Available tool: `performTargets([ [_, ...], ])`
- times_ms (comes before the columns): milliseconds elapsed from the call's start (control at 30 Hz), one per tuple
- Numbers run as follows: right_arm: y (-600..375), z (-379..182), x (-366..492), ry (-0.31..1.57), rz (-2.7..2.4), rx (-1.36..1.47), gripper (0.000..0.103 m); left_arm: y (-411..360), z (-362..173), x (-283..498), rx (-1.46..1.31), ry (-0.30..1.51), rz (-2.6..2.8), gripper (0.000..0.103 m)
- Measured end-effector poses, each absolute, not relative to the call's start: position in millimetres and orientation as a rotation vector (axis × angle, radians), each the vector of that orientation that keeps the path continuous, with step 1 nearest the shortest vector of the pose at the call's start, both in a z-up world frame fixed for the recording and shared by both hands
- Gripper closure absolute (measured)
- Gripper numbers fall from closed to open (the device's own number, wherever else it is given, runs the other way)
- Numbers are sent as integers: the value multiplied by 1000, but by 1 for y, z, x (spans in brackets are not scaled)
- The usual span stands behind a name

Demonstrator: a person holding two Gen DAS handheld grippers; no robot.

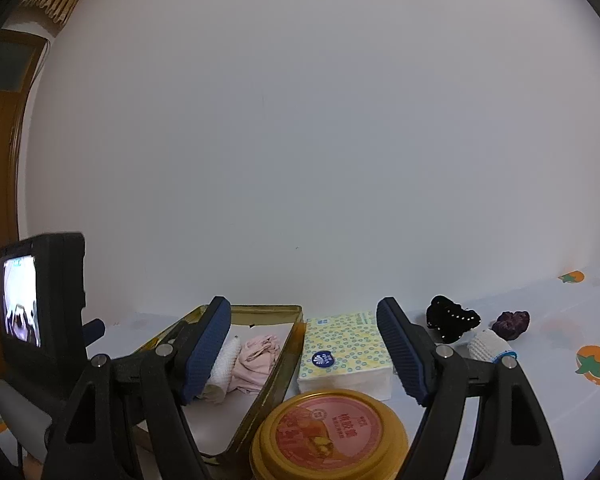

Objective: Organize soft objects
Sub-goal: 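Raise both open grippers from the tray back toward the remaining items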

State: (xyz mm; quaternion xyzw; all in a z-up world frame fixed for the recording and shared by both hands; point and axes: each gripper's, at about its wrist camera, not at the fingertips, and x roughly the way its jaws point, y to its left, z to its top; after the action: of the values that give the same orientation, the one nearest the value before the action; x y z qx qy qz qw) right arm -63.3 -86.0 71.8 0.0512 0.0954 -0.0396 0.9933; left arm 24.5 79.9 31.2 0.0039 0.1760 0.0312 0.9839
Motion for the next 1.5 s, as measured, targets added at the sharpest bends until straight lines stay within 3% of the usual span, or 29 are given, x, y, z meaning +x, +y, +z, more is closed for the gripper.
performTargets([
  [1500, -212, 72, -93, 271, -287, 109, 26, 35, 18, -4, 15, 397, -45, 0],
])
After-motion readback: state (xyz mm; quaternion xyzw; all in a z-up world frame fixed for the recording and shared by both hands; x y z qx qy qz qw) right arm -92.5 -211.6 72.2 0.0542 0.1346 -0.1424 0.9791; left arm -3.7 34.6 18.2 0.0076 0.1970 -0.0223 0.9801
